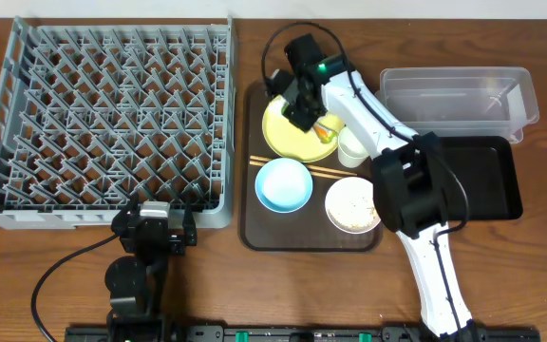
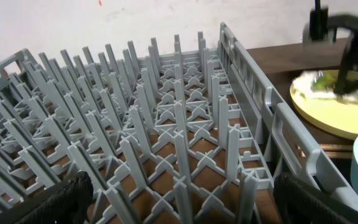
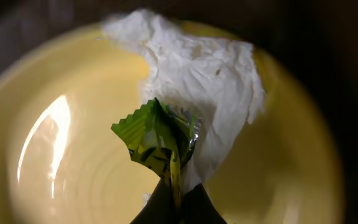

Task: Sort waste into correct bins and load items into the dishwasher
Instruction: 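Carry the wrapper and tissue right and drop them into the clear bin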

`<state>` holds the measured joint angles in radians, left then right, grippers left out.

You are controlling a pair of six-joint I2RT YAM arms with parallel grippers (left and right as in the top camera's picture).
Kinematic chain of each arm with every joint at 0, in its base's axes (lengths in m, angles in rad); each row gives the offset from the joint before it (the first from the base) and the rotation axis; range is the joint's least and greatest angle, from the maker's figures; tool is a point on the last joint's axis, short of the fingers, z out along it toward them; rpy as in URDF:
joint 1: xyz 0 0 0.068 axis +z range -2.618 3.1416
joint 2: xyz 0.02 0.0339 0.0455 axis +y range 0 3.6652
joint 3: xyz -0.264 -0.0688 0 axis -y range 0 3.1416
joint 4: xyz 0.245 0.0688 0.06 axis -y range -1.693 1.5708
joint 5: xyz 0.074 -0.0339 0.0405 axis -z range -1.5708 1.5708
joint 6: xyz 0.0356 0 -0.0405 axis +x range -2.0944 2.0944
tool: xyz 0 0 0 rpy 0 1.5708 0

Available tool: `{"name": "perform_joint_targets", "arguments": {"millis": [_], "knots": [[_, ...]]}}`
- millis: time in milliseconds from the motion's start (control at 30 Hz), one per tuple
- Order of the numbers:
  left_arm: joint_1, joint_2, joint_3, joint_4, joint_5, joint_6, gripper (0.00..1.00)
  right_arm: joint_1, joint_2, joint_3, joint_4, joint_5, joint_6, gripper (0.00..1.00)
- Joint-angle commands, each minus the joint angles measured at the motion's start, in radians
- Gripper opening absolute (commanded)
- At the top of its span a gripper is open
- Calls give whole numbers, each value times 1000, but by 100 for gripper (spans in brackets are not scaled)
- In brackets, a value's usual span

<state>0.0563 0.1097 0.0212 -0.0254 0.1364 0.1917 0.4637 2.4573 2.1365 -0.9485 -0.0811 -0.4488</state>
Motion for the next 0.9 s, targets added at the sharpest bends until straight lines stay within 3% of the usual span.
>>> {"name": "perform_joint_targets", "arguments": {"millis": [0,167,233,433,567,867], "knots": [[4,-1,-16,-34,29,14,94,-53,-173,95,3,11,230,2],[4,-1,-16,-34,29,14,94,-170,-328,103,-21,143,609,1],[4,-1,-16,-34,29,14,94,-273,-375,103,-95,208,908,2],[4,-1,-16,-34,29,14,94,-441,-363,70,-284,344,1562,2],[4,-1,-16,-34,29,14,94,-518,-330,-35,-310,354,1877,2],[4,-1,-16,-34,29,14,94,-534,-321,-194,-96,354,1925,3]]}}
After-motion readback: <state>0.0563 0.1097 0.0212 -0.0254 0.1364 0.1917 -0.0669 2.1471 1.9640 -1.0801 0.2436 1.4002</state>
